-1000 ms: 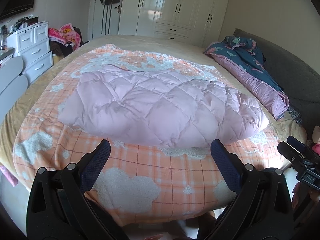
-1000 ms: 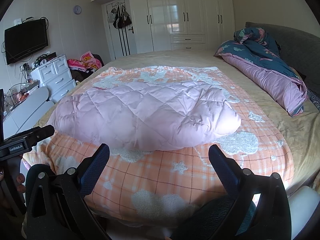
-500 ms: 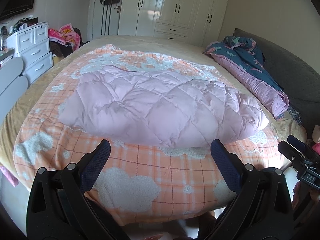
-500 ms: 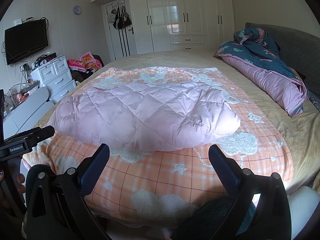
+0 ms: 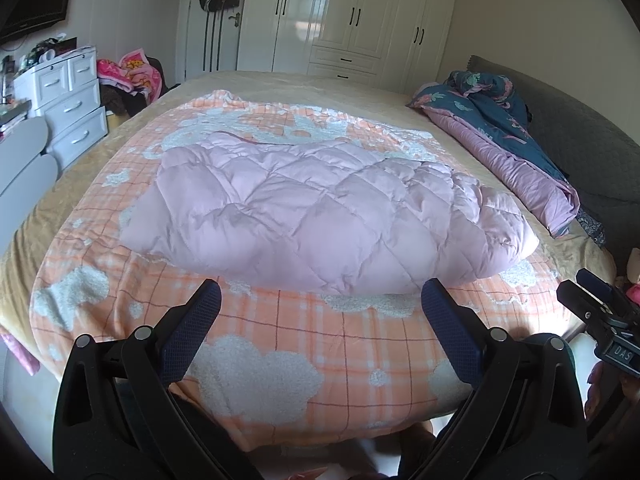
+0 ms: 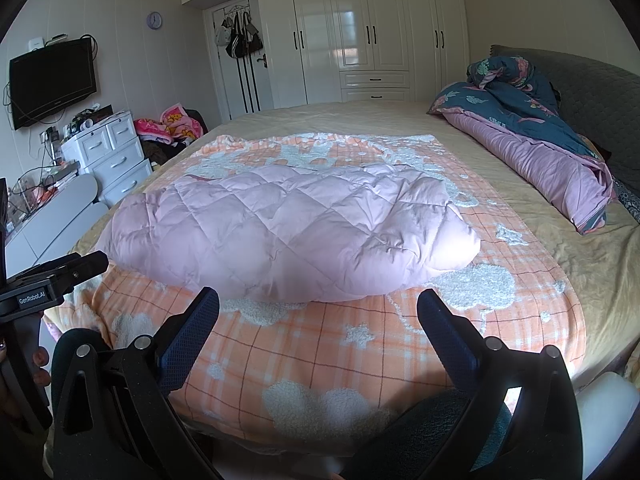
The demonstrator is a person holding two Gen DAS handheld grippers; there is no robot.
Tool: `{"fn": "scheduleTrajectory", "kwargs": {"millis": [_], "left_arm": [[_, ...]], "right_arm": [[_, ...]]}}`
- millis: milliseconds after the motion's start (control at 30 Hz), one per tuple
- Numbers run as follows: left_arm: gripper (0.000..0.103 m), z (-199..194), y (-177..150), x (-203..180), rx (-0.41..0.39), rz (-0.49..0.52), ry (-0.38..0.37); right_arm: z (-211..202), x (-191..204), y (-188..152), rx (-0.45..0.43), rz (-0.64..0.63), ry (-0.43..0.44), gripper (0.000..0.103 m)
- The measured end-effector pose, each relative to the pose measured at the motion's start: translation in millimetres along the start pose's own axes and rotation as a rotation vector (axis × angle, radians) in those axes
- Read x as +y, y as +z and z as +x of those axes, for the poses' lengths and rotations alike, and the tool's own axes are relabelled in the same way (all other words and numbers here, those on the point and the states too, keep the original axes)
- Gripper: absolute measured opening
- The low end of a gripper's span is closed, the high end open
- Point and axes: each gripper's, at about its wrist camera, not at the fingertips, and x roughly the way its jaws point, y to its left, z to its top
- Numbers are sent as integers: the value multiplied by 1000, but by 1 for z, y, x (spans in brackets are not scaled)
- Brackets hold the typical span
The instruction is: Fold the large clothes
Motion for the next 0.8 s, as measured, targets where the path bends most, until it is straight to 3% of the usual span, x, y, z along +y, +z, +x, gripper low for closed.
{"fn": "scheduleTrajectory", "kwargs": {"millis": [800], "left_arm": [[94,-1,-1,3,5,-4,5]], "right_arm": [[0,1,0,1,-5,-3,99]]}}
